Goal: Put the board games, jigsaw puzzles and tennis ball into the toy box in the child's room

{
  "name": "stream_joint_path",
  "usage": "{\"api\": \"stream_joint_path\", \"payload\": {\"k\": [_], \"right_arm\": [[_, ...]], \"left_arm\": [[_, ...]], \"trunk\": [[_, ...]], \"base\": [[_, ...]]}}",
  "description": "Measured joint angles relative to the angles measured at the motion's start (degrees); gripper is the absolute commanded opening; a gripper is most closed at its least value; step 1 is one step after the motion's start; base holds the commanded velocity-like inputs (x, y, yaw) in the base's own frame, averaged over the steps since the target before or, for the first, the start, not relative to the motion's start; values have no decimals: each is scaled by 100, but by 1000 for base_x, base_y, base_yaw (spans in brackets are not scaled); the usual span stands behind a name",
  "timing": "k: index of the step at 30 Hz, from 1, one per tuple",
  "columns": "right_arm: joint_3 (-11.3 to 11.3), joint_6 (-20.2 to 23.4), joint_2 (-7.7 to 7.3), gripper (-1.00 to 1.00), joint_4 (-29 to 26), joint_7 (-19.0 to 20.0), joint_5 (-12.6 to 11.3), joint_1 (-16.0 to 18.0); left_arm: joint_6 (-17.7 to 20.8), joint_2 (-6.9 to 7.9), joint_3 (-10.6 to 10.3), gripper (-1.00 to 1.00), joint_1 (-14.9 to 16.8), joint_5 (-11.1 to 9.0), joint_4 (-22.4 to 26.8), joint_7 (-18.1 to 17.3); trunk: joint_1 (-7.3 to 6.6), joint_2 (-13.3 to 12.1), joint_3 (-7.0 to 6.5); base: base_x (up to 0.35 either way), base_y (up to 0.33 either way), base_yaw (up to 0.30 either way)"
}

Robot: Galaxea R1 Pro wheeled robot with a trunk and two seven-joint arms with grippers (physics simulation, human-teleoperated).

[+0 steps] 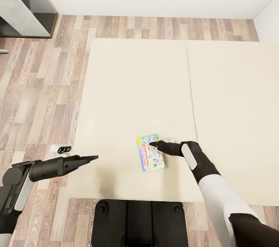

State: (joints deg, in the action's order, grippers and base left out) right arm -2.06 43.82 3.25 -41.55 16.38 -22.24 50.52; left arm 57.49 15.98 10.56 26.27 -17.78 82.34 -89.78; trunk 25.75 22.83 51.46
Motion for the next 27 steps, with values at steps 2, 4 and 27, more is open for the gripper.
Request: {"api": "stream_joint_path", "payload": {"k": [2, 4, 27], "right_arm": [[0, -1, 32, 100, 5, 1, -1, 0], [0, -2, 62, 100, 7, 3, 0, 0], [-34, -4, 206, 100, 6, 101, 0, 0]], "left_arm": [[0, 0, 0, 100, 0, 0, 0, 0], [0, 0, 0, 100, 0, 0, 0, 0], [0, 0, 0, 100, 1, 0, 0, 0]], "trunk": [[0, 0, 0], [0, 0, 0], [0, 0, 0]], "base": [[0, 0, 0], [0, 0, 0], [0, 0, 0]]}}
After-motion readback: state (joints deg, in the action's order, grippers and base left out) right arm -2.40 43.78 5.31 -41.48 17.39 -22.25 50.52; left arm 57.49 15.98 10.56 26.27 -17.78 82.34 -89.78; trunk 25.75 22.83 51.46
